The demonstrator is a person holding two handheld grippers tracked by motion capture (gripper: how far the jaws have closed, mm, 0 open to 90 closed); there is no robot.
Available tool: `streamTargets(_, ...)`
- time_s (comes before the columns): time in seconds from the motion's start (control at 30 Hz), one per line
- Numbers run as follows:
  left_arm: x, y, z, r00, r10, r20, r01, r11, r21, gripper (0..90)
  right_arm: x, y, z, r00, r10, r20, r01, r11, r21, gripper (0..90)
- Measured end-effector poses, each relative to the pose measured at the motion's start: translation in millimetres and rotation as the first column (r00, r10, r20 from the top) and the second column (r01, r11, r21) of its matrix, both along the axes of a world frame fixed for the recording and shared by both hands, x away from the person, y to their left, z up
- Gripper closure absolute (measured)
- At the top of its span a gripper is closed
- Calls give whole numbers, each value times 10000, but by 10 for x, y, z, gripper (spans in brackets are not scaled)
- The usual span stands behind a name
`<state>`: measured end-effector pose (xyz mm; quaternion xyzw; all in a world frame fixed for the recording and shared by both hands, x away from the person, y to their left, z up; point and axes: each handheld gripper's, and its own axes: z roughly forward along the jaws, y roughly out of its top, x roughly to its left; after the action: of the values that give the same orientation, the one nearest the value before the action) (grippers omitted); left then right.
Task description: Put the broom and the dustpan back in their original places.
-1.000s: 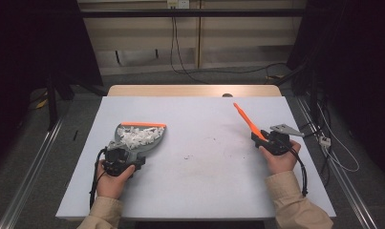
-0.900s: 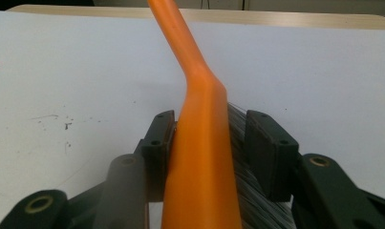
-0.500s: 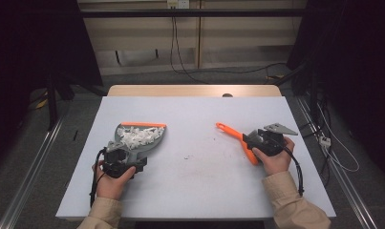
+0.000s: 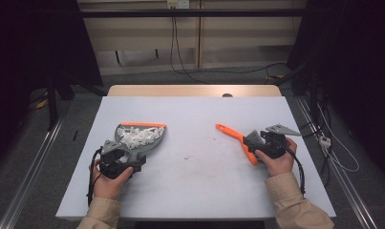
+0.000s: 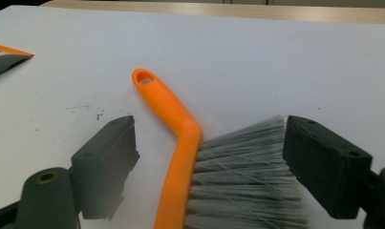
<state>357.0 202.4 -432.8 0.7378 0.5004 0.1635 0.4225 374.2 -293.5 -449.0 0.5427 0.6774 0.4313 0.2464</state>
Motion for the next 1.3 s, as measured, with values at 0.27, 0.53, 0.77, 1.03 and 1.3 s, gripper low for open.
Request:
streamTargets(0.27, -15, 36, 52, 9993, -305, 224, 311, 9992, -250, 92, -119, -51, 51, 9997, 239, 88, -241, 9995, 189, 183)
streamTargets(0.53, -50, 62, 78, 9982, -407, 444, 427, 9980, -464, 92, -242, -46, 99, 9987, 436, 275, -441, 9988, 210, 181)
streamTargets(0.77, -70, 87, 63, 9983, -404, 431, 422, 9983, -412, 91, -281, -38, 94, 9989, 380, 281, -384, 9991, 166, 178)
streamTargets(1.03, -142, 124, 91, 9981, -268, 563, 292, 9987, -413, 92, -360, -62, 117, 9975, 583, 409, -592, 9980, 207, 166)
streamTargets(1.3, -177, 129, 83, 9979, -249, 606, 269, 9991, -328, 92, -436, -170, 129, 9972, 562, 496, -574, 9981, 240, 160)
